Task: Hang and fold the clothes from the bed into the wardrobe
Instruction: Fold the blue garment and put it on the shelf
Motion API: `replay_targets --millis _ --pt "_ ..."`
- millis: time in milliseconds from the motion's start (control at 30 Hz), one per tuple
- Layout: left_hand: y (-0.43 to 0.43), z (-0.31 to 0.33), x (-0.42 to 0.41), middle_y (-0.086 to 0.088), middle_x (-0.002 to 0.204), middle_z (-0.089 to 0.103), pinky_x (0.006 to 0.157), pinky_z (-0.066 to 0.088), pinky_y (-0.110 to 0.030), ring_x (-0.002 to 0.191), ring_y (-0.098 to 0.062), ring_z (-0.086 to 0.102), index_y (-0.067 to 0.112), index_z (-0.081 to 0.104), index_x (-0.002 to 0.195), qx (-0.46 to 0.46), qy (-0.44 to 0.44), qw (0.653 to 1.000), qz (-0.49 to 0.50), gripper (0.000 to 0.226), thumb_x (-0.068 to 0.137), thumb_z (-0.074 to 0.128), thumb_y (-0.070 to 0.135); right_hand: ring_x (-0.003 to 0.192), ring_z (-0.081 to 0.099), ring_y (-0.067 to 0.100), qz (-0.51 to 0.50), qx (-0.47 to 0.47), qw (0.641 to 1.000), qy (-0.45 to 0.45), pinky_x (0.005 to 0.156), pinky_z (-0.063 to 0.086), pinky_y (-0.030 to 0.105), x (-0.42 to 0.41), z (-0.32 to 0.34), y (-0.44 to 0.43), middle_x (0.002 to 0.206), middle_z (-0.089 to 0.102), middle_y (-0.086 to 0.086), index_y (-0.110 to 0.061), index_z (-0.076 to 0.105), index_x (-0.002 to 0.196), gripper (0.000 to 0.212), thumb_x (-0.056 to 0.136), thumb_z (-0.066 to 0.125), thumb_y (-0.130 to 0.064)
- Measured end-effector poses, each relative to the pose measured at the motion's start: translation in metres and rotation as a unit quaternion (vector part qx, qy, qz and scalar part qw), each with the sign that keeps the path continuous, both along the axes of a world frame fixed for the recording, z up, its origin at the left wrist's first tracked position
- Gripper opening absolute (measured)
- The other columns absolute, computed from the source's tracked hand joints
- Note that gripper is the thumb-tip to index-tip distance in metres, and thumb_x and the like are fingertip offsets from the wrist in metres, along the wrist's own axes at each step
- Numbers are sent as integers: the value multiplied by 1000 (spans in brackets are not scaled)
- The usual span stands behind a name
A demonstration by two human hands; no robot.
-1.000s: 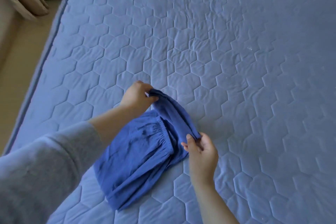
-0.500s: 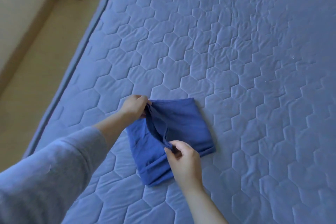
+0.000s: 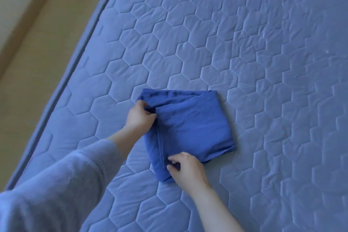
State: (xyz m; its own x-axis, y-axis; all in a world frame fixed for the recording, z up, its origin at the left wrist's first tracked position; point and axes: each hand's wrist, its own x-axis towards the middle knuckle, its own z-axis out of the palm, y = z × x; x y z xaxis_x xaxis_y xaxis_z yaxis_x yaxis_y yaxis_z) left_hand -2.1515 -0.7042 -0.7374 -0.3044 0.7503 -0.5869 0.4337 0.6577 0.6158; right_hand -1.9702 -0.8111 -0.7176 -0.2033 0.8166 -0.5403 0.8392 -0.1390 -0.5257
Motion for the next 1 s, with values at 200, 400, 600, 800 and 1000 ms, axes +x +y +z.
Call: replay_targets --millis 200,400,600,800,1000 --pt "-33 1 4 -12 123 51 87 51 -43 109 -29 55 11 40 126 -23 49 998 45 78 68 83 41 77 65 18 -145 124 982 -1 70 51 33 28 11 23 83 71 -1 -16 72 84 9 88 65 -19" --pt "-52 -7 17 -4 112 55 67 46 -32 97 -23 58 16 41 112 -79 9 994 80 74 62 86 46 112 56 28 -239 168 955 -52 95 41 34 72 12 66 118 63 10 -8 66 115 30 86 70 -16" --pt "-67 -14 28 11 86 52 54 39 -21 73 -7 52 18 44 105 -103 -38 983 147 65 64 87 44 128 47 28 -310 8 950 -30 104 40 35 89 -2 97 140 48 11 -8 39 143 74 84 73 -37" --pt "-70 -10 35 3 87 65 58 42 -24 77 -13 59 15 60 91 -82 -60 988 118 23 78 77 23 92 62 31 -334 -18 941 -40 80 51 38 86 -11 101 98 66 7 -7 56 97 33 80 75 -29" --pt "-65 30 47 8 83 63 60 40 -17 76 -4 56 18 59 88 -20 -69 995 74 11 85 59 7 74 62 32 -306 25 951 15 65 51 39 90 22 95 79 64 10 -4 51 82 21 79 67 -18"
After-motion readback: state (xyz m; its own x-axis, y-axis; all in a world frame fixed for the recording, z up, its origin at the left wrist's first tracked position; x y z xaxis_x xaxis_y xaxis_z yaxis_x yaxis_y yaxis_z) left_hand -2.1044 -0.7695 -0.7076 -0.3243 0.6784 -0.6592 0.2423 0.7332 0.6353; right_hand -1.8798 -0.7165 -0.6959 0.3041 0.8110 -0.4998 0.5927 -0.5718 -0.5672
